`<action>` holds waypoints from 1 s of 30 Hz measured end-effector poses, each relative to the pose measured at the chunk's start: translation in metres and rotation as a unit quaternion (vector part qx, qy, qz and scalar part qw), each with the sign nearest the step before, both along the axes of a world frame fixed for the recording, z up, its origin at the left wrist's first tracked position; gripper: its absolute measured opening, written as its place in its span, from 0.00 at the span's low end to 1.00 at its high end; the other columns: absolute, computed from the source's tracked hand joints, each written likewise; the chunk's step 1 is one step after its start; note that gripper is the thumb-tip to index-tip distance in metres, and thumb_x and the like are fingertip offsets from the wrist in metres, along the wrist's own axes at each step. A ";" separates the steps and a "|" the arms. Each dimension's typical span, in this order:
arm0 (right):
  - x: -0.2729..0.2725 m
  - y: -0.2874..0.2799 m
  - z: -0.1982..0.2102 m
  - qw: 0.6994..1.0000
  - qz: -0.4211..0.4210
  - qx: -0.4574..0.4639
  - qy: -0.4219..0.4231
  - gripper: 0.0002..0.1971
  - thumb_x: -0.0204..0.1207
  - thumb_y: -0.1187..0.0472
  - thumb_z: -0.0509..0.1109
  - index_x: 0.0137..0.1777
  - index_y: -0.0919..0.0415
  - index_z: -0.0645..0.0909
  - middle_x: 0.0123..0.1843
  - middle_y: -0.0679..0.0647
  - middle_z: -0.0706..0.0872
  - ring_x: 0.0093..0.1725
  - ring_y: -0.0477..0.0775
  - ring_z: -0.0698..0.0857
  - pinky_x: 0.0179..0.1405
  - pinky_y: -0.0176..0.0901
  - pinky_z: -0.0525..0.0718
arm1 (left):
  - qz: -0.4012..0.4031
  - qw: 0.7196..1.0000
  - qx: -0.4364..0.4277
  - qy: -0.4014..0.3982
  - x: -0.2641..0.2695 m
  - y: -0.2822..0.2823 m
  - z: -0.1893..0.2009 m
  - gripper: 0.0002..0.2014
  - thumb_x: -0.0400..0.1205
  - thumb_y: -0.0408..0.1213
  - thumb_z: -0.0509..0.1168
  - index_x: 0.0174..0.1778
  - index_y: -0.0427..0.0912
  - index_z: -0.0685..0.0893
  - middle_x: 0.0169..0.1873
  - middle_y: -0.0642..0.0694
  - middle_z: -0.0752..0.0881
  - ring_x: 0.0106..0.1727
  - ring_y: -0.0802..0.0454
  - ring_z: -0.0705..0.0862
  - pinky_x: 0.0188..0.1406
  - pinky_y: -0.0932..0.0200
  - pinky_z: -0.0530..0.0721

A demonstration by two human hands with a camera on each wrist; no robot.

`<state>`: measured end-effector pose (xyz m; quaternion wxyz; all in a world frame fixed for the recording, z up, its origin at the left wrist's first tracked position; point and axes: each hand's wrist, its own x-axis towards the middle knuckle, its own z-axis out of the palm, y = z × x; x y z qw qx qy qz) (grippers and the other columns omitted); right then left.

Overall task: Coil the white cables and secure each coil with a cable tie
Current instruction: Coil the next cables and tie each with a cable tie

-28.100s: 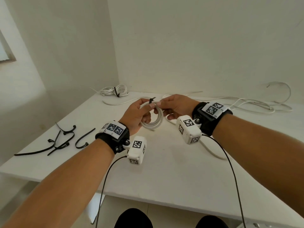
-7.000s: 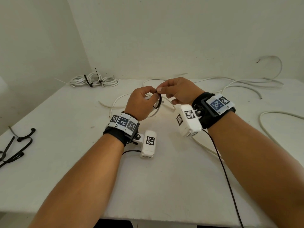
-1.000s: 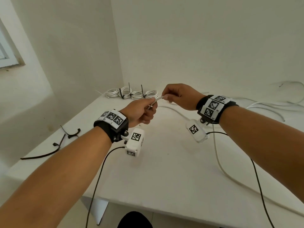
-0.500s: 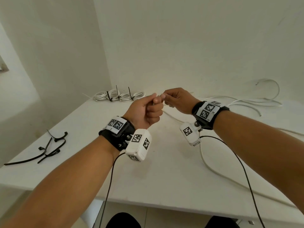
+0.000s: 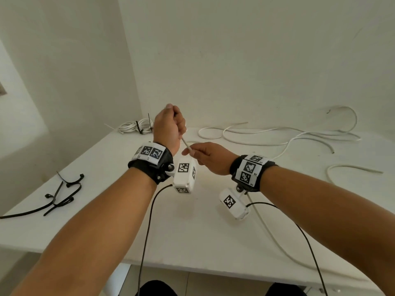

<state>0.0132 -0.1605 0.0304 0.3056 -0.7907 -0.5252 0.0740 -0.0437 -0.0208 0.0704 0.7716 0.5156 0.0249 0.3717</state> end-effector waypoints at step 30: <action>0.028 -0.027 0.057 0.993 -0.045 -0.001 -0.110 0.06 0.76 0.51 0.77 0.44 0.52 0.89 0.31 0.35 0.82 0.33 0.30 0.78 0.33 0.27 0.69 | -0.203 0.916 0.206 0.279 -0.014 -0.010 -0.046 0.23 0.92 0.45 0.47 0.30 0.44 0.67 0.19 0.53 0.61 0.21 0.55 0.56 0.20 0.63 0.53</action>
